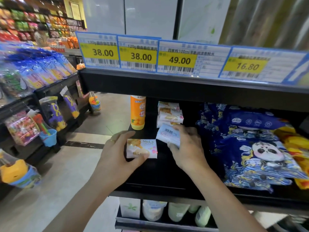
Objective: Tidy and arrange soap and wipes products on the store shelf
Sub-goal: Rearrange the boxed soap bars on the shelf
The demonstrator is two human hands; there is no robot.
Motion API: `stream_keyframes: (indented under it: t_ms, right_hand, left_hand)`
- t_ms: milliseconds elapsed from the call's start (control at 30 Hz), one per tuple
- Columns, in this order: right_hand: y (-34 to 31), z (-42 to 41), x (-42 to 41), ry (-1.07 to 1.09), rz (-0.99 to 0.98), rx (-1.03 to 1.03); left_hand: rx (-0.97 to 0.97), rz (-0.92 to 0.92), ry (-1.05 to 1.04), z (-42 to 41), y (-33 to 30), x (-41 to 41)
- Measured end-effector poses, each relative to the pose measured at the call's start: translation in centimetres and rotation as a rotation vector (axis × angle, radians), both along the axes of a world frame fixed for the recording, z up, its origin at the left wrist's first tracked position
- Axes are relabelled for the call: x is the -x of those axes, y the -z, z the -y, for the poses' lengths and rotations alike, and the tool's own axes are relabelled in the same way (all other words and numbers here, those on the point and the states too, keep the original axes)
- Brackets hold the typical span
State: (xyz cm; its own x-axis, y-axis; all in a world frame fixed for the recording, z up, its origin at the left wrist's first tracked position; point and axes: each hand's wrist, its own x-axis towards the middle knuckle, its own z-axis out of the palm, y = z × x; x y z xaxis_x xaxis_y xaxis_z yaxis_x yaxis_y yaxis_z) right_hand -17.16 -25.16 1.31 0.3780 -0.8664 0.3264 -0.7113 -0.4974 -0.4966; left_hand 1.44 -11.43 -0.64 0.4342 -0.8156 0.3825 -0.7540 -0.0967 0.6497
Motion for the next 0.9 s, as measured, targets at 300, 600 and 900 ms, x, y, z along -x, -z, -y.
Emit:
stream_keyframes:
  t_ms: [300,600,900]
  right_hand:
    - [0.9,-5.1,3.4,-0.378,0.445,0.134]
    - [2.4,-4.7,5.3,-0.471,0.644,-0.319]
    - [2.2,-4.2,5.8,-0.484,0.805,-0.462]
  left_hand:
    - [0.177,-0.233,0.342,0.5,-0.8,3.5]
    - [0.126,-0.47,0.366,0.5,1.5,3.8]
    - [0.089,-0.475,0.423,0.6,1.5,3.7]
